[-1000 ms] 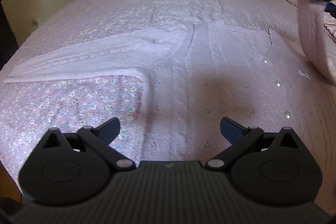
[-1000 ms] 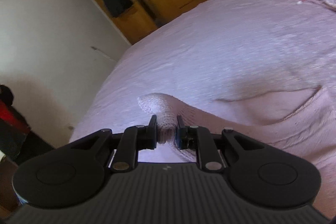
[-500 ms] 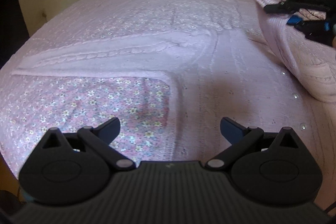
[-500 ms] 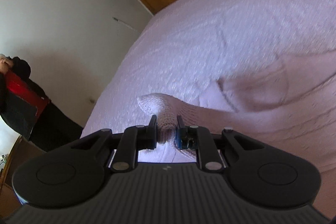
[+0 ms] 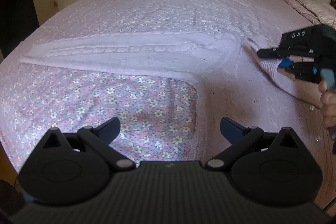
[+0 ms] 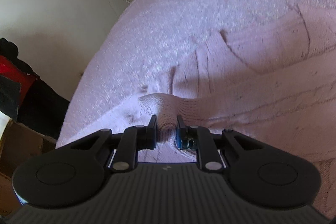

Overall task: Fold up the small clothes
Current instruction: 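Lift the sleeve with the right gripper and lay it across the cardigan body, then open the right gripper to release the sleeve and withdraw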

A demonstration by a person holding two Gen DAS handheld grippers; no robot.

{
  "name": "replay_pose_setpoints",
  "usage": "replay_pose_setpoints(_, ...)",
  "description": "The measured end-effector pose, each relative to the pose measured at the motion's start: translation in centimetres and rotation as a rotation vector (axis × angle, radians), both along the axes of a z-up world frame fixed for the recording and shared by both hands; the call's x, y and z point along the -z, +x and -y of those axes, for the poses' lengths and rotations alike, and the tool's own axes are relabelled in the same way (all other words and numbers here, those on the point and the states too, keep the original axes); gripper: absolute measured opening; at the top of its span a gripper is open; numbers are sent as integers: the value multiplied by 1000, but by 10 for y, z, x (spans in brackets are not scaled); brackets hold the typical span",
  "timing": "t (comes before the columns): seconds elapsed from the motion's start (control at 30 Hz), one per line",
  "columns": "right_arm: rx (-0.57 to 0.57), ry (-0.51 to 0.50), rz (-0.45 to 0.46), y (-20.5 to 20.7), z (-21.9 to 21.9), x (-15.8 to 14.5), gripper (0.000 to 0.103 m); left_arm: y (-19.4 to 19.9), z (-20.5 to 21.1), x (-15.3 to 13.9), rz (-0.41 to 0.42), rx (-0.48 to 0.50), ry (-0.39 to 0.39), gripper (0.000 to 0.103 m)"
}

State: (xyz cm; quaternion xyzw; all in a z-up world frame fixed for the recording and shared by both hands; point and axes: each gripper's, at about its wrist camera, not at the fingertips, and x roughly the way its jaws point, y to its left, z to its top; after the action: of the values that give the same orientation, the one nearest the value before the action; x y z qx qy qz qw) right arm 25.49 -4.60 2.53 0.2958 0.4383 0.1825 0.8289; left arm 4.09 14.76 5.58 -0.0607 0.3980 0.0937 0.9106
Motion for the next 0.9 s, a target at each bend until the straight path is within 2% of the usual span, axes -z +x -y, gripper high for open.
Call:
replay_pose_setpoints(0.1,-4,-13,-19,1,-6,11,20,0,-1,1,-3,-6,0,103)
replay_pose_setpoints(0.17,-2,-24,-30,1,-9,15,29,0,-2,2,-6,-7,-2,103)
replay_pose_setpoints(0.23,4,-30,-46,1,-12,20,47,0,-1,3,-9,-5,0,103)
replay_pose_setpoints(0.27,5,-24,-42,1,-13,22,53,0,0,4,-11,-4,1,103)
replay_pose_setpoints(0.33,-2,-1,-20,-2,-15,22,72,0,1,5,-14,-5,0,103)
replay_pose_setpoints(0.37,-8,4,-10,-4,-17,19,75,-1,1,5,-15,-6,-2,103)
replay_pose_setpoints(0.6,-65,28,63,-20,-18,3,77,-2,-1,3,-14,-16,2,103)
replay_pose_setpoints(0.73,-28,-16,88,-41,0,-7,77,-3,-3,1,-9,-27,-2,103)
replay_pose_setpoints(0.9,7,-123,66,-61,26,-11,78,-4,-1,0,-11,-33,-9,103)
